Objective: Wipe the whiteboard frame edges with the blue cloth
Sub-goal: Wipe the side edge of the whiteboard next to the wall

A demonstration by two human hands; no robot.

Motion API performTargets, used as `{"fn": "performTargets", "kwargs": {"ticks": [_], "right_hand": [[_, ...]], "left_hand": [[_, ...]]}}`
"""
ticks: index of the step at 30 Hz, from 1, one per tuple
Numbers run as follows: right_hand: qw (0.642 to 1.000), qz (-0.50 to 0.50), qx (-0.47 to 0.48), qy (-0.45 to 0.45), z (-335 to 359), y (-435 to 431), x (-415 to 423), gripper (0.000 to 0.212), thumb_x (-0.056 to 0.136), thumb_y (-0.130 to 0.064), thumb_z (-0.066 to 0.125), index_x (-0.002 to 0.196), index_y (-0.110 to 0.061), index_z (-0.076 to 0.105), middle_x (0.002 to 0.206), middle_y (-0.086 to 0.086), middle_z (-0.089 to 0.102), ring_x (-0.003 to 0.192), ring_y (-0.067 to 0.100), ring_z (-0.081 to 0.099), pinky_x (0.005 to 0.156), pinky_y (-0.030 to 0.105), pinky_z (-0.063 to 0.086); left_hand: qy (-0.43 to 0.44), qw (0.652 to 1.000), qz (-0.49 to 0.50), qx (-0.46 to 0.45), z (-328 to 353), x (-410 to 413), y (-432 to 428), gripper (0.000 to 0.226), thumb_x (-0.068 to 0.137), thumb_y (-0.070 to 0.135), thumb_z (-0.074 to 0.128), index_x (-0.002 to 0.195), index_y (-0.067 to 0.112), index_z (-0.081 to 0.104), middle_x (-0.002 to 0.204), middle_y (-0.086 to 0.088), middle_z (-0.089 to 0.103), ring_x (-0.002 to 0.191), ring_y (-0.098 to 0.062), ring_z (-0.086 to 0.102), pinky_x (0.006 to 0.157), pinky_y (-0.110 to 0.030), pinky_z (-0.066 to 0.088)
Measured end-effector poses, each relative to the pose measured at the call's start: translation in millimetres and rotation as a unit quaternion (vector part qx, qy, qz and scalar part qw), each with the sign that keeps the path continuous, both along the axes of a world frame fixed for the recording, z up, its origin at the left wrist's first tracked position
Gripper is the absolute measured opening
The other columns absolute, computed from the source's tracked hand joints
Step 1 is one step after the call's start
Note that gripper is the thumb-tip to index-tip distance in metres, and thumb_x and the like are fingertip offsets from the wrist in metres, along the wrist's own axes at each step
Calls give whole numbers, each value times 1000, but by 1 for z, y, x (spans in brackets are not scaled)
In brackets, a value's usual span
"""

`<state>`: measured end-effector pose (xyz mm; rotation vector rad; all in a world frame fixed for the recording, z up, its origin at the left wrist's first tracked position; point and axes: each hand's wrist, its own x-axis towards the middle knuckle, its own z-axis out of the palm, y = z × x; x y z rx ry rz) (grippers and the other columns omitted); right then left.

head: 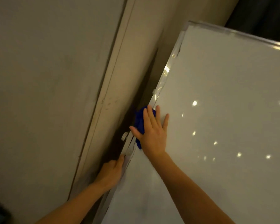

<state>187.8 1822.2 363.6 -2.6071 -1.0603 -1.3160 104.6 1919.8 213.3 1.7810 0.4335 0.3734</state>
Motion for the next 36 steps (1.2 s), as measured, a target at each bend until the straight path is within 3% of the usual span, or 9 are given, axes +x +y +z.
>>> {"fn": "performTargets", "kwargs": {"ticks": [3,6,10,13,16,20,24,30,36], "right_hand": [[994,12,-99,-48,9,-12,9,75,92,-70,23,145,-18,35,155,5,35,149,30,5,117,59,0],[997,-29,-18,-67,70,-22,36,70,91,-69,27,142,-21,36,151,4,41,147,32,14,116,61,-1],[996,12,-66,-52,87,-19,34,80,90,-73,21,145,-16,33,154,7,35,148,30,10,117,57,0],[968,81,-214,-101,76,-22,30,69,97,-64,20,147,-18,33,155,4,35,149,27,8,118,58,2],[982,53,-133,-125,130,-22,47,56,99,-54,24,144,-22,36,154,4,36,148,31,12,117,58,8],[992,91,51,-72,163,-13,47,50,96,-38,51,138,-12,48,148,16,43,144,39,20,114,56,25],[978,126,-120,-115,126,-6,45,55,100,-50,31,135,-14,53,145,10,48,144,33,23,118,51,17],[989,14,-57,-135,243,10,89,62,99,-57,17,133,-20,53,154,3,37,148,33,9,118,55,7],[948,145,-236,-159,212,23,98,64,98,-58,21,99,-21,73,121,-2,66,131,27,42,112,44,26]], "left_hand": [[28,995,-62,76,14,-3,14,67,90,69,26,47,22,49,39,4,51,36,-5,48,44,-24,45],[69,980,-80,170,52,-1,20,59,94,63,33,59,20,54,48,3,52,44,-11,52,50,-29,52],[-71,940,66,327,116,6,13,53,92,61,42,57,23,51,46,7,49,36,-4,43,39,-20,32],[-162,889,123,410,149,15,9,33,87,52,61,83,21,53,81,4,60,62,-8,51,47,-19,33],[-147,928,94,329,173,38,6,56,77,57,71,112,18,52,110,-1,58,91,-17,58,67,-29,48],[-169,966,27,195,200,66,-6,64,76,55,73,121,15,51,119,-7,63,103,-25,62,81,-37,54],[-223,959,-3,175,207,89,-16,72,70,41,78,131,17,47,114,-3,64,106,-26,64,82,-36,54],[-173,979,1,106,207,111,-19,116,33,85,73,128,27,40,120,5,57,100,-14,57,77,-28,50],[-183,972,46,142,212,126,-14,122,39,83,72,138,21,39,129,-1,59,113,-21,60,89,-38,55]]}}
